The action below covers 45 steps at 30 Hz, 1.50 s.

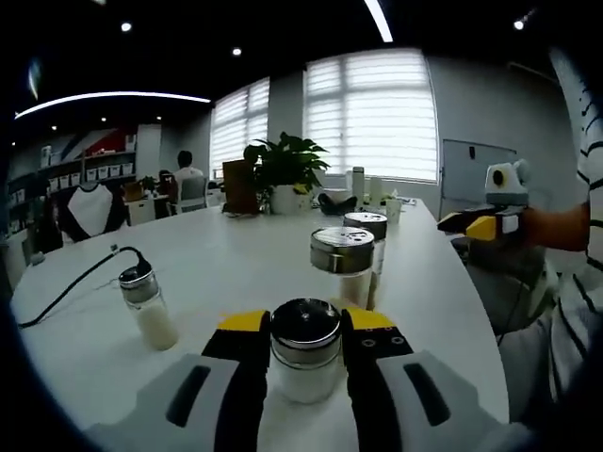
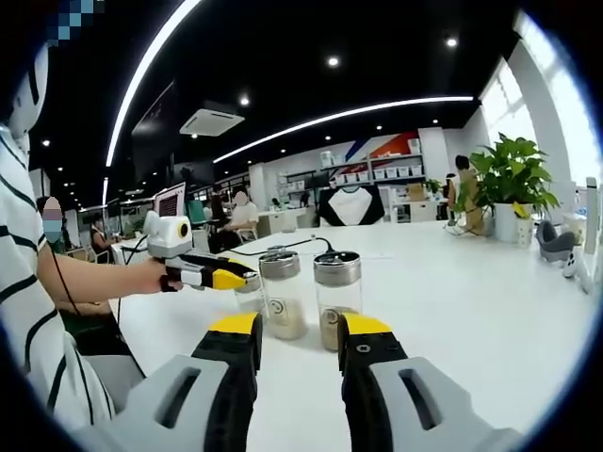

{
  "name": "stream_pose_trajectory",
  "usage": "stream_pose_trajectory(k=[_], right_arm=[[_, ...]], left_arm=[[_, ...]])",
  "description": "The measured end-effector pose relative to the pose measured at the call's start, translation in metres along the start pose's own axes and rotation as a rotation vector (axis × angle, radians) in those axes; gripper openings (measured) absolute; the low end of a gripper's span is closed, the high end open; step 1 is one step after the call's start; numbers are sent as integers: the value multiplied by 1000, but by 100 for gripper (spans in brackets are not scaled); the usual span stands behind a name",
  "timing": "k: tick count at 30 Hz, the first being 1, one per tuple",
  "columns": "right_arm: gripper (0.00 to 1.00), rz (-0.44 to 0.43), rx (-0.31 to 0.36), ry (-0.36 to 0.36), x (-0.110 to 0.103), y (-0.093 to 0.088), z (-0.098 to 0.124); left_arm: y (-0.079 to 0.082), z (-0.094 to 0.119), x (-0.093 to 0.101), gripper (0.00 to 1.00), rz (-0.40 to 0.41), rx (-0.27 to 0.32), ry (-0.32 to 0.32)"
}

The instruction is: Rotate the seasoning bottle until the label or dispensing opening points toward the visible target arrow and the bottle remains upright within the marked orientation range

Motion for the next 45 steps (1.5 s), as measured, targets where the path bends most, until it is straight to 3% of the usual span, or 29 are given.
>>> stream_pose_trajectory(k=[20,28,34,42,45], right_arm=[[32,16,-9,-2,3,2,-2],[32,17,-17,0,2,1,-3],[32,18,-18,-3,1,1,-2],[32,17,-15,-3,0,1,-2],[32,14,-14,-5,0,1,-1]], left_arm=[[2,-1,-14,31,-20,-36,-230],[3,-1,-17,31,-38,-39,-286],[3,-2,-16,32,-23,-36,-290],[4,3,-10,36,1,-14,-234],[8,5,-7,36,4,20,-204]])
Point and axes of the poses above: the point that each gripper's makers call its tool centre point, and the gripper's own axes: z roughly backward along the fingers, x roughly to its right, y roughly out of its top, the point moved 8 cm from there along z, roughly backward along the fingers, and after that the axes turned 4 degrees about -y, right-handed, at the moved point
